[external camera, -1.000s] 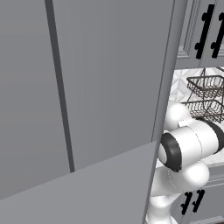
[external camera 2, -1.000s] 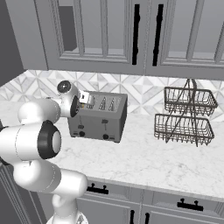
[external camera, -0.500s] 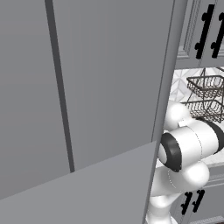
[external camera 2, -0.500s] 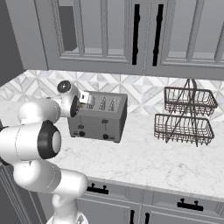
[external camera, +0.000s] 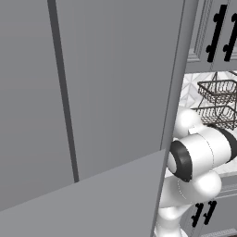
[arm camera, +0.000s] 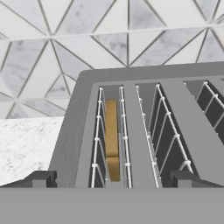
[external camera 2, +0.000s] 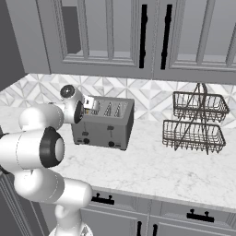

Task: Start the toaster. Once the lever pops up, take the bread to the plate on the dining counter.

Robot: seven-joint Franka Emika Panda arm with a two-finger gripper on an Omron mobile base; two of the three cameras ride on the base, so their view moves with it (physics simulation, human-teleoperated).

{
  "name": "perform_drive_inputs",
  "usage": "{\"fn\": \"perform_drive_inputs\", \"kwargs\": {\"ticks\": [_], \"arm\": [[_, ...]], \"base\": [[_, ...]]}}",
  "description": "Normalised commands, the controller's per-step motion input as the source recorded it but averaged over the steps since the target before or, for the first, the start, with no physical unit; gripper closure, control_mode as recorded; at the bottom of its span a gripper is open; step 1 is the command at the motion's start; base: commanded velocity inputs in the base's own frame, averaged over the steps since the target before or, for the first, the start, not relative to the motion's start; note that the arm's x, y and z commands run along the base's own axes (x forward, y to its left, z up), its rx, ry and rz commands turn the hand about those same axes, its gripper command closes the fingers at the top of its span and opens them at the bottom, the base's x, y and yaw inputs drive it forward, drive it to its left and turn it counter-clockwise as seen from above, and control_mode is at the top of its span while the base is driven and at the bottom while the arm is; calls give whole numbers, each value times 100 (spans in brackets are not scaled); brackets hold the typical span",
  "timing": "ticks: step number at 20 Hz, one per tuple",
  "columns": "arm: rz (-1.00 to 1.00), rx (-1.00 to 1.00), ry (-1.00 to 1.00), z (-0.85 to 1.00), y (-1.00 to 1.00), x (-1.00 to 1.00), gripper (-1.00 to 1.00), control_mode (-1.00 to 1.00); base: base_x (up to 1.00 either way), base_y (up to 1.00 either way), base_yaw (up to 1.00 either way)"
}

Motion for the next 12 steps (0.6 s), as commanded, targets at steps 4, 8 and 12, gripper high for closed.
{"fn": "perform_drive_inputs", "kwargs": {"ticks": [4,8,12], "arm": [[0,0,0,0,0,0,-100,-100],[0,0,0,0,0,0,-100,-100],[0,0,0,0,0,0,-100,-100]], "base": [[0,0,0],[0,0,0],[0,0,0]]}}
